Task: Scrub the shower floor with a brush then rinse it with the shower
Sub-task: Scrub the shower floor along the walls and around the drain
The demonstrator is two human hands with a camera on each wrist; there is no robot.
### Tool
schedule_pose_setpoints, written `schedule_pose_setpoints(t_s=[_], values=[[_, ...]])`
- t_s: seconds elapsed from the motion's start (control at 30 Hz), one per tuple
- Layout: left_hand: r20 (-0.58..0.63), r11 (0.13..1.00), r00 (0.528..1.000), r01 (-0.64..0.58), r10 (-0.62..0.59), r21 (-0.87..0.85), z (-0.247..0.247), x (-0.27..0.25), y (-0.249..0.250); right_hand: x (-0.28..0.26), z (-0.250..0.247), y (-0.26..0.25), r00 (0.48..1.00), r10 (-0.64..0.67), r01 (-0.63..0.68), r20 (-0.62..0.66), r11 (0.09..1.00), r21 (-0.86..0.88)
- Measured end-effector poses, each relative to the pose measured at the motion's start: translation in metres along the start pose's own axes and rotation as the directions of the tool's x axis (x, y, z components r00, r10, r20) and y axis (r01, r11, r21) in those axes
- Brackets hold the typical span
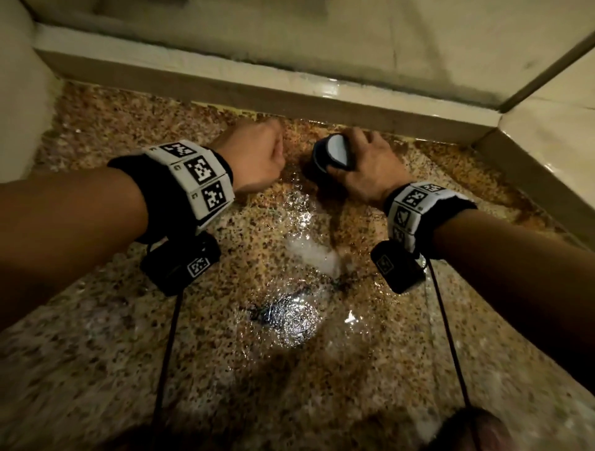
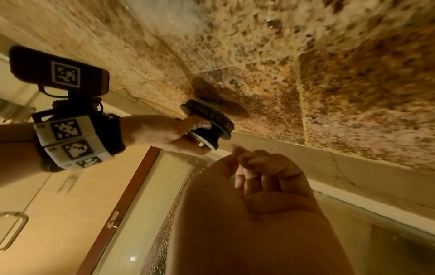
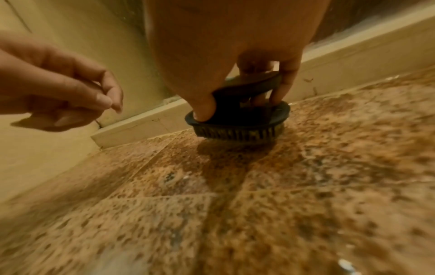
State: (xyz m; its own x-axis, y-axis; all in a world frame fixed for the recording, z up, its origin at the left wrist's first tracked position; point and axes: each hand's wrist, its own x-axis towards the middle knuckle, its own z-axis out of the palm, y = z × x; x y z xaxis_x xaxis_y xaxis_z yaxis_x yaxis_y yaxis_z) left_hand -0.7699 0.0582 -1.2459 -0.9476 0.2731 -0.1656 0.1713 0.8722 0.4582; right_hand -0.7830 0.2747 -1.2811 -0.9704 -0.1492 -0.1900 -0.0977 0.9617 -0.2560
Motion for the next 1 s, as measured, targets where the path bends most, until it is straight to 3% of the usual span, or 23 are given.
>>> schedule_pose_setpoints(t_s=[0.23,0.33,0.4,0.47,0.53,0.6,0.63,0.67,0.77,0.83,0.93,1.0], values=[[-0.041,0.996,0.995,0.084,-0.086,-0.037,0.0,-0.003,-0.022,0.048,0.021,-0.035,0.989,-0.127,0.118,-0.078,0.986,-0.114],[-0.067,0.991,0.99,0.121,-0.124,-0.05,-0.003,-0.003,-0.03,0.055,0.02,-0.061,0.982,-0.183,0.186,0.047,0.98,-0.073],[-0.055,0.988,0.987,0.146,-0.149,-0.051,-0.004,-0.003,-0.033,0.037,0.019,-0.074,0.945,-0.294,0.303,0.144,0.952,-0.048],[-0.038,0.988,0.988,0.148,-0.15,-0.051,-0.006,-0.005,-0.033,-0.005,0.023,-0.079,0.839,-0.484,0.504,0.249,0.863,-0.023],[-0.028,0.99,0.991,0.132,-0.133,-0.04,-0.008,-0.006,-0.031,-0.057,0.027,-0.076,0.653,-0.603,0.693,0.458,0.72,-0.04],[-0.024,0.991,0.991,0.129,-0.13,-0.035,-0.01,-0.009,-0.028,-0.097,0.034,-0.067,0.444,-0.628,0.808,0.64,0.589,0.018],[-0.024,0.991,0.991,0.127,-0.128,-0.035,-0.011,-0.01,-0.028,-0.103,0.036,-0.063,0.403,-0.641,0.817,0.654,0.574,0.059],[-0.023,0.992,0.992,0.12,-0.12,-0.029,-0.012,-0.012,-0.029,-0.1,0.032,-0.066,0.43,-0.643,0.787,0.633,0.611,0.086],[-0.024,0.995,0.995,0.097,-0.097,0.001,-0.012,-0.018,-0.033,-0.06,0.02,-0.088,0.678,-0.644,0.647,0.356,0.752,0.129],[-0.041,0.992,0.992,0.122,-0.123,-0.011,-0.012,-0.021,-0.034,-0.019,0.015,-0.102,0.786,-0.593,0.595,0.176,0.803,0.047],[-0.098,0.988,0.983,0.155,-0.157,-0.026,-0.016,-0.019,-0.032,0.018,0.02,-0.107,0.896,-0.425,0.439,0.13,0.892,-0.106],[-0.129,0.989,0.981,0.144,-0.146,-0.023,-0.017,-0.016,-0.028,-0.001,0.029,-0.1,0.871,-0.477,0.487,0.115,0.869,-0.083]])
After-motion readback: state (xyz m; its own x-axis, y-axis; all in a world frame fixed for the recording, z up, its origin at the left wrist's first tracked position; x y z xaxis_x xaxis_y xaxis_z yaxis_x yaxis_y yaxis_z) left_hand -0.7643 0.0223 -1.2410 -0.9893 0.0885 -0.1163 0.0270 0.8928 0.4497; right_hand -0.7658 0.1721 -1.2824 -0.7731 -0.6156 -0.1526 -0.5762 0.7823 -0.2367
